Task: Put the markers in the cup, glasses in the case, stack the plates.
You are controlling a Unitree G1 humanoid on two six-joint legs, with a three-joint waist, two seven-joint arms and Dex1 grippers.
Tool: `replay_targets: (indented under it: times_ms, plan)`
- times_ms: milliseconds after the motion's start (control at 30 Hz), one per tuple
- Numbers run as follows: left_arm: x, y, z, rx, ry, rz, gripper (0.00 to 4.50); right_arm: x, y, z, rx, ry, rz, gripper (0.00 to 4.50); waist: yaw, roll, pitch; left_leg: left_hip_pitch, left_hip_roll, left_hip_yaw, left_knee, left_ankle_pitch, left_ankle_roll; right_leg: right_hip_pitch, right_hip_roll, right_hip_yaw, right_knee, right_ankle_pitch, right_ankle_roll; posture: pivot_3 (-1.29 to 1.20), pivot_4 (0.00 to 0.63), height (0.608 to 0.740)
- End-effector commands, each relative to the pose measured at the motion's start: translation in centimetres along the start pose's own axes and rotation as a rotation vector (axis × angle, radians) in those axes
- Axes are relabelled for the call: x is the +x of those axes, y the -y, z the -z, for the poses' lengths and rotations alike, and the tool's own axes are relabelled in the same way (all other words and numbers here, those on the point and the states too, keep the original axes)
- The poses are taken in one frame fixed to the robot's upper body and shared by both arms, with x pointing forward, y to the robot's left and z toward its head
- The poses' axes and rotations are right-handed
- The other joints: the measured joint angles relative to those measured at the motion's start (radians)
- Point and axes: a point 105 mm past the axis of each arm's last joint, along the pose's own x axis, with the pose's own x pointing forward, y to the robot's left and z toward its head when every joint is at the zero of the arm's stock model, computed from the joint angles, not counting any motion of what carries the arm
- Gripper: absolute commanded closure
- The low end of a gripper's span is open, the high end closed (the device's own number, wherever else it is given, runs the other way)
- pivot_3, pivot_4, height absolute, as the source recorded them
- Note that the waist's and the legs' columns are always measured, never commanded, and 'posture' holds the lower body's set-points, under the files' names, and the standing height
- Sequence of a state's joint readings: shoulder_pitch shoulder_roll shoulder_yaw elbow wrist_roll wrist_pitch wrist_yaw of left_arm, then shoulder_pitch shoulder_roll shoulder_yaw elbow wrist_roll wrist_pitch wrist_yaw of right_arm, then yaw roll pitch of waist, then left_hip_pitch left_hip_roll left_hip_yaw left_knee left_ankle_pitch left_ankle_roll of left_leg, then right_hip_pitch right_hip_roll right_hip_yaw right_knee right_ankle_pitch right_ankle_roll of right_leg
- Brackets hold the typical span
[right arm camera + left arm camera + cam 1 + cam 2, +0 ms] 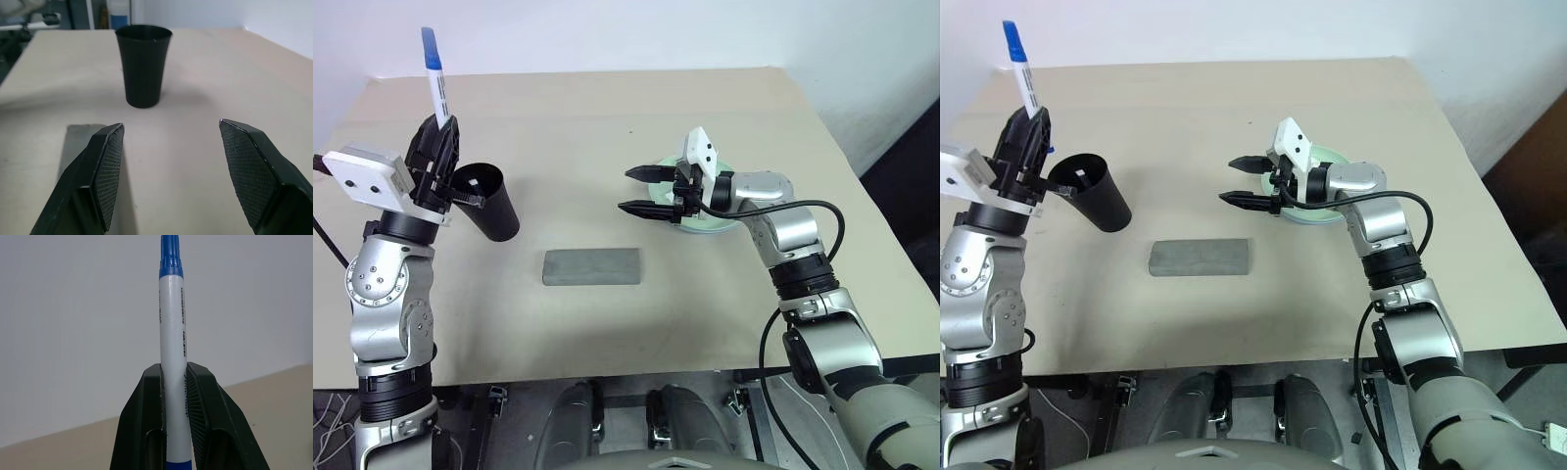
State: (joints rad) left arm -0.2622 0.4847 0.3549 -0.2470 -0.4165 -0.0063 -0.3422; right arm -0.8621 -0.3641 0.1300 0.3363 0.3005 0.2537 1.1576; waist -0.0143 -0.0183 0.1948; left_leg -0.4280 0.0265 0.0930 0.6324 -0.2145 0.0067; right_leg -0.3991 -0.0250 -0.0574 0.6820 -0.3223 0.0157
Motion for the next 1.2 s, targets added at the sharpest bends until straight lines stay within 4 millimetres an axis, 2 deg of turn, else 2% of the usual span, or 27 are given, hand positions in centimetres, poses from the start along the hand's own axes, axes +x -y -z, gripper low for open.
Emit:
replay_targets:
  times_ms: [33, 233, 567, 1200]
  plan:
    - [-0.3, -1.2, -0.1, 0.017, -0.006, -0.005, 4.22, -0.2, -0.4, -1.7, -0.041, 0.052, -0.019, 1.20, 0.000, 0.000, 0.000, 0.000, 0.000, 0.000, 0.000, 0.000, 0.000, 0.000, 0.000, 0.000, 0.000, 0.000, 0.000, 0.00, 0.150, 0.715]
    - [-0.2, -2.2, 1.1, 0.008, -0.031, -0.006, 4.22, -0.1, -0.5, -1.6, -0.046, 0.046, -0.016, 1.20, 0.000, 0.000, 0.000, 0.000, 0.000, 0.000, 0.000, 0.000, 0.000, 0.000, 0.000, 0.000, 0.000, 0.000, 0.000, 0.00, 0.150, 0.715]
    - [0.0, -2.3, 3.0, -0.030, -0.076, 0.016, 4.22, -0.3, -0.4, -1.4, -0.057, 0.029, -0.002, 1.20, -0.001, 0.000, 0.000, 0.000, 0.000, 0.000, 0.000, 0.000, 0.000, 0.000, 0.000, 0.000, 0.000, 0.000, 0.000, 0.00, 0.150, 0.715]
    - [-0.6, -2.9, 3.9, -0.011, -0.136, -0.016, 4.22, -0.4, -0.4, -1.3, -0.058, 0.027, 0.005, 1.20, -0.001, 0.000, 0.000, 0.000, 0.000, 0.000, 0.000, 0.000, 0.000, 0.000, 0.000, 0.000, 0.001, 0.000, 0.000, 0.00, 0.150, 0.715]
